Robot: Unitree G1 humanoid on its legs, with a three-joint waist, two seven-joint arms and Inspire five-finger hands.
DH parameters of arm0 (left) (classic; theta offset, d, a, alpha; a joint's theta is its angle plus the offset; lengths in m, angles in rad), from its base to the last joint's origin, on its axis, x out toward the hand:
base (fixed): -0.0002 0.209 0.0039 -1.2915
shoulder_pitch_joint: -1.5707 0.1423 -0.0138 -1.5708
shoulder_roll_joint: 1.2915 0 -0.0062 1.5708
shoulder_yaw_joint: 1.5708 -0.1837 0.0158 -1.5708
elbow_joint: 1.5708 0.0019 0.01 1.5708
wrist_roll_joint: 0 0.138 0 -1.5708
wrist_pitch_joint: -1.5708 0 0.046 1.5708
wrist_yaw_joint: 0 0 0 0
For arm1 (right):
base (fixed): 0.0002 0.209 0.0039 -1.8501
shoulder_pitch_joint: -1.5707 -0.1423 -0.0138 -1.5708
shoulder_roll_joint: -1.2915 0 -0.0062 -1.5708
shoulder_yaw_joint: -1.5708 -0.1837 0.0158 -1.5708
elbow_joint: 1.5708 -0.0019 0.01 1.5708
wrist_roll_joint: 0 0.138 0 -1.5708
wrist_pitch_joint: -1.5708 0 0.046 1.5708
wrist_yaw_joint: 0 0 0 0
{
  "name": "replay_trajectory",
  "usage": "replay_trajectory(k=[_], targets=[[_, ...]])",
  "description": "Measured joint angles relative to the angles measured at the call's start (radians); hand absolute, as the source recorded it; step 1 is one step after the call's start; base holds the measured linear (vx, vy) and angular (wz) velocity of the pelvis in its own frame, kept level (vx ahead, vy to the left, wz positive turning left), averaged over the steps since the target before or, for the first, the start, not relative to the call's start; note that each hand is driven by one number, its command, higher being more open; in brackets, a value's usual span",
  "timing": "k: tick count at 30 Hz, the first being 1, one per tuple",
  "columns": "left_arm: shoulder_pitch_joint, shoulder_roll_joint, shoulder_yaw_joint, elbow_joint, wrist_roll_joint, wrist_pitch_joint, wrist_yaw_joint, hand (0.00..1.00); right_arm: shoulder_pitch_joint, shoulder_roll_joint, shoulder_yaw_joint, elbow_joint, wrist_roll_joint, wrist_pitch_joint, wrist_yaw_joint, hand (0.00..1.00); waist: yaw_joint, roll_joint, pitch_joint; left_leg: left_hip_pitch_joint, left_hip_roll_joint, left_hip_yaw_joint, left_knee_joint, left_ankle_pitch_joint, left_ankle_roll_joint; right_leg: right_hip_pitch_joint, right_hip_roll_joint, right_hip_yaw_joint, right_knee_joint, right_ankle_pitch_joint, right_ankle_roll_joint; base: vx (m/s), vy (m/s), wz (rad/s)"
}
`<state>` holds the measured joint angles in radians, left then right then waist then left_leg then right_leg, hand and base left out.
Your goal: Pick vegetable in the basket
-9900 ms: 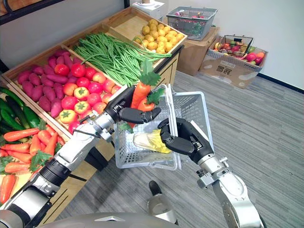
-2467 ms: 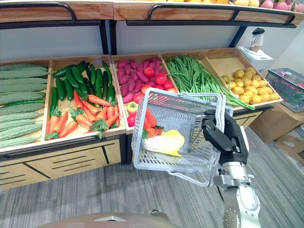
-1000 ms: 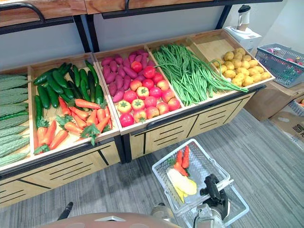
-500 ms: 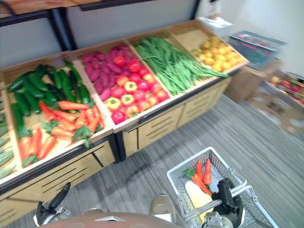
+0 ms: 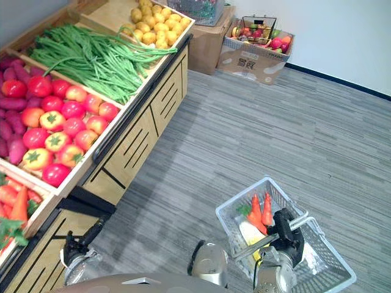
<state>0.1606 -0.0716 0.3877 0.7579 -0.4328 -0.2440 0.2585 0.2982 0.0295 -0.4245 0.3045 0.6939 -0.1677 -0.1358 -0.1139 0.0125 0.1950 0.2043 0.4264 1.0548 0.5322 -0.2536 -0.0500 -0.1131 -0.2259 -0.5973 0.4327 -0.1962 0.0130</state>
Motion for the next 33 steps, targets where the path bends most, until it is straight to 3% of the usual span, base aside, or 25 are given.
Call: replay_trajectory(k=[1, 2, 3, 4, 6, 7, 8, 10, 11, 12, 13, 14, 15, 17, 18, 19, 20, 21, 22, 26, 29, 33], targets=[[0.002, 0.001, 0.003, 0.001, -0.001, 0.000, 0.001, 1.00, 0.002, 0.001, 0.014, -0.001, 0.000, 0.000, 0.002, 0.00, 0.003, -0.008, 0.001, -0.039, 0.067, -0.042, 0.111, 0.031, 0.034, 0.039, 0.036, 0.001, -0.063, 0.009, -0.003, 0.14, -0.145, -0.05], [0.001, -0.001, 0.002, 0.015, 0.000, 0.000, -0.005, 1.00, -0.003, 0.002, 0.014, -0.001, 0.000, -0.003, 0.002, 0.00, 0.008, -0.027, 0.003, -0.078, 0.070, -0.083, 0.126, -0.022, -0.039, 0.063, 0.042, 0.003, -0.102, 0.017, -0.003, 0.13, -0.111, 0.01], [0.001, -0.001, 0.000, 0.021, 0.001, 0.000, -0.009, 1.00, -0.005, 0.004, 0.013, -0.001, 0.000, -0.008, 0.002, 0.00, 0.008, -0.035, 0.003, -0.101, 0.065, -0.092, 0.123, -0.046, -0.047, 0.072, 0.040, 0.003, -0.117, 0.020, 0.002, 0.09, -0.035, 0.00], [0.006, -0.001, 0.000, 0.030, -0.001, 0.000, -0.009, 1.00, -0.010, 0.007, 0.015, -0.001, 0.000, -0.021, 0.002, 0.00, 0.018, -0.052, 0.005, -0.142, 0.041, -0.095, 0.099, -0.068, -0.027, 0.086, 0.035, 0.012, -0.134, 0.026, 0.008, 0.08, 0.042, -0.22], [0.023, 0.000, 0.001, 0.048, -0.002, 0.002, -0.008, 1.00, -0.019, 0.004, 0.017, -0.002, 0.000, -0.027, 0.009, 0.00, 0.034, -0.050, 0.005, -0.173, 0.003, -0.079, -0.039, -0.021, 0.017, 0.098, 0.041, 0.040, -0.136, 0.031, 0.017, 0.07, 0.094, -0.52], [0.046, 0.003, 0.003, 0.055, -0.001, 0.004, -0.009, 1.00, -0.028, 0.007, 0.032, 0.002, 0.001, -0.026, 0.017, 0.00, 0.049, -0.052, -0.002, -0.150, -0.012, -0.104, -0.051, 0.038, -0.009, 0.100, 0.046, 0.084, -0.143, 0.037, 0.031, 0.09, 0.071, -0.91], [0.079, 0.002, 0.002, 0.058, 0.000, 0.005, -0.008, 1.00, -0.005, 0.016, 0.056, -0.008, -0.001, -0.027, 0.047, 0.00, 0.052, -0.061, -0.015, -0.141, -0.025, -0.123, -0.038, 0.058, 0.002, 0.113, 0.058, 0.132, -0.201, 0.060, 0.064, 0.10, 0.057, -0.92], [0.096, 0.003, 0.003, 0.059, -0.001, 0.005, -0.010, 1.00, 0.017, 0.017, 0.075, -0.019, -0.001, -0.031, 0.068, 0.00, 0.057, -0.072, -0.022, -0.137, -0.034, -0.205, -0.006, 0.059, 0.011, 0.139, 0.075, 0.187, -0.275, 0.095, 0.068, 0.10, 0.067, -0.94], [0.118, 0.001, 0.006, 0.059, -0.009, 0.005, -0.011, 1.00, 0.020, 0.015, 0.100, -0.019, -0.002, -0.032, 0.068, 0.00, 0.059, -0.060, -0.014, -0.131, -0.038, -0.287, 0.028, 0.060, 0.016, 0.156, 0.094, 0.237, -0.313, 0.118, 0.067, 0.10, 0.085, -1.17], [0.125, 0.001, 0.008, 0.062, -0.011, 0.005, -0.011, 1.00, 0.023, 0.012, 0.117, -0.019, -0.004, -0.032, 0.068, 0.00, 0.062, -0.060, -0.015, -0.129, -0.043, -0.344, 0.046, 0.064, 0.035, 0.164, 0.101, 0.266, -0.323, 0.121, 0.066, 0.11, 0.073, -1.32], [0.138, 0.004, 0.009, 0.074, -0.022, 0.003, -0.012, 1.00, 0.034, 0.007, 0.149, -0.019, -0.006, -0.033, 0.068, 0.00, 0.069, -0.050, -0.011, -0.133, -0.059, -0.449, 0.079, 0.078, 0.077, 0.169, 0.109, 0.315, -0.329, 0.122, 0.065, 0.15, 0.067, -1.49], [0.144, 0.009, 0.013, 0.097, -0.035, 0.002, -0.018, 1.00, 0.048, 0.003, 0.191, -0.019, -0.012, -0.034, 0.070, 0.00, 0.087, -0.052, -0.025, -0.175, -0.093, -0.608, 0.157, 0.135, 0.167, 0.171, 0.112, 0.384, -0.329, 0.121, 0.059, 0.22, 0.141, -1.77], [0.150, 0.013, 0.011, 0.100, -0.038, 0.001, -0.021, 1.00, 0.063, 0.004, 0.216, -0.016, -0.012, -0.035, 0.071, 0.00, 0.103, -0.064, -0.029, -0.220, -0.146, -0.758, 0.229, 0.122, 0.121, 0.163, 0.096, 0.445, -0.330, 0.121, 0.058, 0.23, 0.164, -1.57], [0.147, 0.011, -0.012, 0.106, -0.044, -0.002, -0.044, 1.00, 0.052, 0.005, 0.229, 0.011, -0.012, -0.036, 0.068, 0.00, 0.114, -0.055, -0.033, -0.267, -0.243, -0.912, 0.188, -0.063, 0.024, 0.147, 0.077, 0.518, -0.331, 0.124, 0.059, 0.15, 0.179, -1.18], [0.146, 0.010, -0.020, 0.106, -0.048, -0.014, -0.046, 1.00, 0.044, 0.006, 0.231, 0.030, -0.011, -0.036, 0.069, 0.00, 0.118, -0.056, -0.032, -0.291, -0.293, -0.966, 0.100, -0.105, -0.010, 0.144, 0.056, 0.549, -0.330, 0.125, 0.061, 0.13, 0.233, -0.92], [0.146, 0.011, -0.026, 0.106, -0.050, -0.021, -0.046, 1.00, 0.038, 0.007, 0.234, 0.038, -0.011, -0.036, 0.069, 0.00, 0.122, -0.055, -0.032, -0.299, -0.313, -0.990, 0.032, -0.105, -0.021, 0.141, 0.047, 0.562, -0.328, 0.127, 0.064, 0.11, 0.347, -0.81], [0.145, 0.011, -0.051, 0.107, -0.050, -0.023, -0.049, 1.00, 0.032, 0.005, 0.238, 0.040, -0.012, -0.037, 0.070, 0.00, 0.131, -0.029, -0.033, -0.300, -0.325, -1.043, -0.158, -0.033, -0.047, 0.135, 0.049, 0.582, -0.326, 0.133, 0.083, 0.04, 0.289, -0.64], [0.143, 0.011, -0.069, 0.107, -0.049, -0.023, -0.049, 1.00, 0.032, 0.000, 0.239, 0.038, -0.012, -0.039, 0.071, 0.00, 0.134, -0.003, -0.034, -0.308, -0.318, -1.061, -0.214, 0.066, -0.061, 0.135, 0.068, 0.591, -0.330, 0.133, 0.098, 0.11, 0.357, -0.78], [0.115, 0.027, -0.080, 0.116, -0.044, -0.024, -0.049, 1.00, 0.014, 0.016, 0.266, 0.066, -0.018, -0.034, 0.071, 0.00, 0.139, -0.034, -0.042, -0.290, -0.353, -1.029, -0.221, 0.055, -0.044, 0.130, 0.039, 0.626, -0.333, 0.124, 0.119, 0.12, 0.236, -0.41], [0.090, 0.071, -0.150, 0.115, -0.018, -0.025, -0.079, 1.00, 0.016, 0.024, 0.279, 0.064, -0.020, -0.035, 0.079, 0.00, 0.137, -0.062, -0.063, -0.264, -0.394, -0.995, -0.294, 0.075, -0.016, 0.117, 0.022, 0.632, -0.359, 0.132, 0.124, 0.10, 0.107, -0.21], [0.069, 0.083, -0.201, 0.114, 0.044, -0.024, -0.090, 1.00, 0.020, 0.021, 0.272, 0.075, -0.023, -0.039, 0.078, 0.00, 0.135, -0.059, -0.071, -0.256, -0.389, -0.981, -0.314, 0.077, -0.016, 0.120, 0.028, 0.641, -0.386, 0.140, 0.130, 0.10, 0.011, -0.15], [0.062, 0.093, -0.258, 0.113, 0.133, -0.023, -0.106, 1.00, 0.019, 0.012, 0.254, 0.173, -0.062, -0.040, 0.074, 0.00, 0.134, -0.040, -0.083, -0.199, -0.354, -0.971, -0.365, 0.082, -0.023, 0.134, 0.064, 0.655, -0.388, 0.156, 0.114, 0.07, -0.064, -0.23]])
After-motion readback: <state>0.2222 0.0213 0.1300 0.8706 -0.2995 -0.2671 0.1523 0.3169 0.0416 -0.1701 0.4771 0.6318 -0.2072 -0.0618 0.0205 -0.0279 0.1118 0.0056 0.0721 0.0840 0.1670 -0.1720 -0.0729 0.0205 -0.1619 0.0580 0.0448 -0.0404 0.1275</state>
